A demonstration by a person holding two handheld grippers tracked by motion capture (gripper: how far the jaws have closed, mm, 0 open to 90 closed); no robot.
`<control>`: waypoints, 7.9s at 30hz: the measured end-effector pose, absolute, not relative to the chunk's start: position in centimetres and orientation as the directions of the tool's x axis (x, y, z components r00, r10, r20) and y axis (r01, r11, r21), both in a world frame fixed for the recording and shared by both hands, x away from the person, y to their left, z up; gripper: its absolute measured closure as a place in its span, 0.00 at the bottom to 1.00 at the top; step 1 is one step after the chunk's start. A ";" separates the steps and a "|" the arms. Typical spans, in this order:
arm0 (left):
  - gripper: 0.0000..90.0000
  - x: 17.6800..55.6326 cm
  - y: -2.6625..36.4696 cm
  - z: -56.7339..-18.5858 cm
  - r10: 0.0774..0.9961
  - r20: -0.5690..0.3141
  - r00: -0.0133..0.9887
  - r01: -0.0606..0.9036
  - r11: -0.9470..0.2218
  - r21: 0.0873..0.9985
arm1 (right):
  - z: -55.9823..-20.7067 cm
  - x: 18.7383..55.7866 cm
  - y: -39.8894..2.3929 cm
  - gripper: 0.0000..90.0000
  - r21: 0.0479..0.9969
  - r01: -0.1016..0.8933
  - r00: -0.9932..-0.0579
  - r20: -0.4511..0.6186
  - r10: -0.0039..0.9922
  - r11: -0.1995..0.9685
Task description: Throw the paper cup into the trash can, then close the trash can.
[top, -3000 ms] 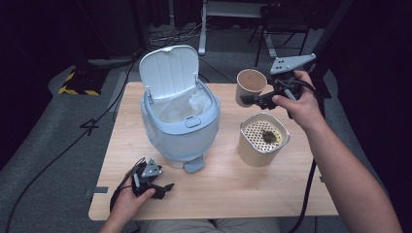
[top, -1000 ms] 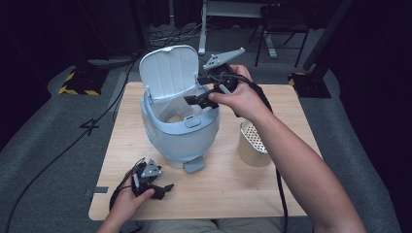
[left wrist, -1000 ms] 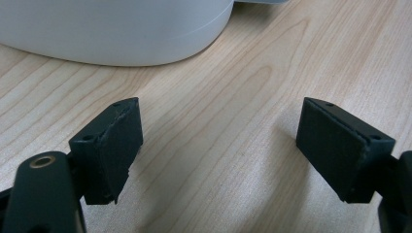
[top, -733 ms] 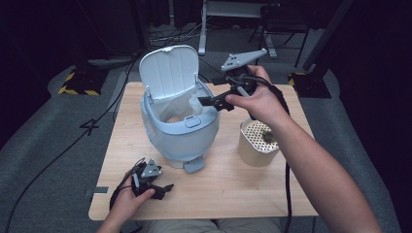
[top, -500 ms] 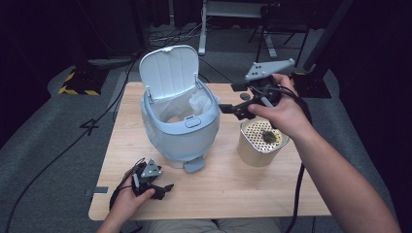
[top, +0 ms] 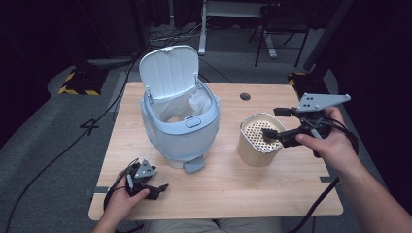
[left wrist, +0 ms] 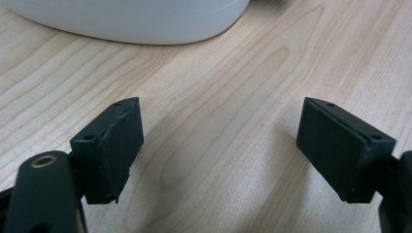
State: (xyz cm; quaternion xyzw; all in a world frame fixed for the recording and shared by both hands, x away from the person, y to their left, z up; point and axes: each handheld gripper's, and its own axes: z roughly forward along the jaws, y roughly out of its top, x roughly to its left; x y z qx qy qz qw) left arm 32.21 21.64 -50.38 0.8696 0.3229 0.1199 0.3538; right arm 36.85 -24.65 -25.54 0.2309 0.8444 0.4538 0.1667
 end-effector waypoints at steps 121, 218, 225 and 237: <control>0.33 34.7 24.1 -25.4 0.628 -0.001 0.779 0.208 -0.257 0.944 | -50.4 33.7 -37.3 0.17 0.735 0.567 -0.546 -0.002 0.838 0.372; 0.69 41.6 19.8 -27.1 0.385 -0.184 0.905 0.304 -0.279 0.911 | -50.4 33.7 -37.2 0.17 0.735 0.560 -0.564 0.000 0.826 0.382; 0.68 41.9 19.3 -27.5 0.444 -0.132 0.886 0.281 -0.288 0.915 | -50.4 33.7 -37.2 0.17 0.736 0.559 -0.565 0.001 0.825 0.382; 0.58 41.9 18.3 -28.1 0.477 -0.008 0.879 0.212 -0.377 0.901 | -50.4 33.7 -37.2 0.17 0.735 0.557 -0.569 -0.001 0.822 0.387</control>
